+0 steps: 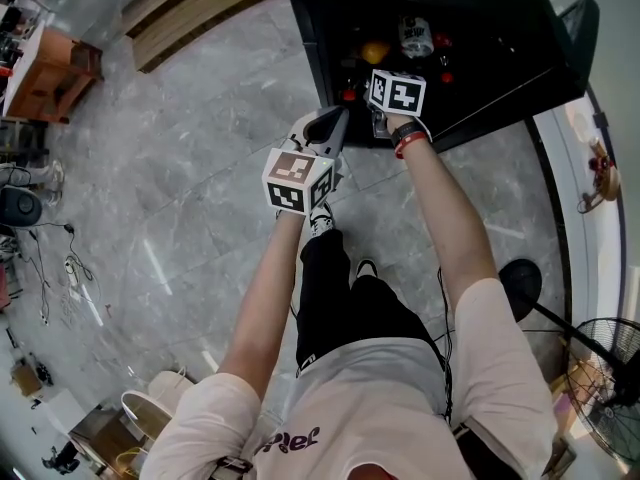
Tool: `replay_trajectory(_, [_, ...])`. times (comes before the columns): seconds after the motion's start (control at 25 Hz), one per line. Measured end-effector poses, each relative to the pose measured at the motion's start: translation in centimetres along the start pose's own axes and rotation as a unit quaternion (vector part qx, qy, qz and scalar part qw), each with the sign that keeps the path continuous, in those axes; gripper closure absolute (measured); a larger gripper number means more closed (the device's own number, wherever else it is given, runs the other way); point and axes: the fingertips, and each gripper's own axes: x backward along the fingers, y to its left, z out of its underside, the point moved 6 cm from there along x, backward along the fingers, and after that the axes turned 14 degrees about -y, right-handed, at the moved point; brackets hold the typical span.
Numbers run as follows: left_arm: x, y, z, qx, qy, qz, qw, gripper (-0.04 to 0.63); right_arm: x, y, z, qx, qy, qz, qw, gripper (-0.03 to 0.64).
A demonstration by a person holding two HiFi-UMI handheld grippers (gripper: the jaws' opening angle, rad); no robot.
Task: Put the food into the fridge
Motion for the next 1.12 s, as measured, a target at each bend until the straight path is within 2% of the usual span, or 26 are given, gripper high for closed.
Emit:
replay_trajectory(0.32, [0.8,-1.5,-2.3,-0.003,0.012,-0.005,0.9999,0.577,3.7,0.3,-1.2,0.02,0.024,0.0,1.0,0.275])
replay_trajectory(0.72, [2.8,-3.8,-5.2,-0.009,0.041,-0.006,0.9991,0.577,9.3,0.6,-3.9,0.01,0.036,0.013,0.999,0.302])
replay_trajectory(1.12, [5.2,-6.0,-8.9,-0.014,0.037,-0.019,0.999,0.577,15.4,2.0,-6.7,0.008,0.031,-0.005,0.999,0.338])
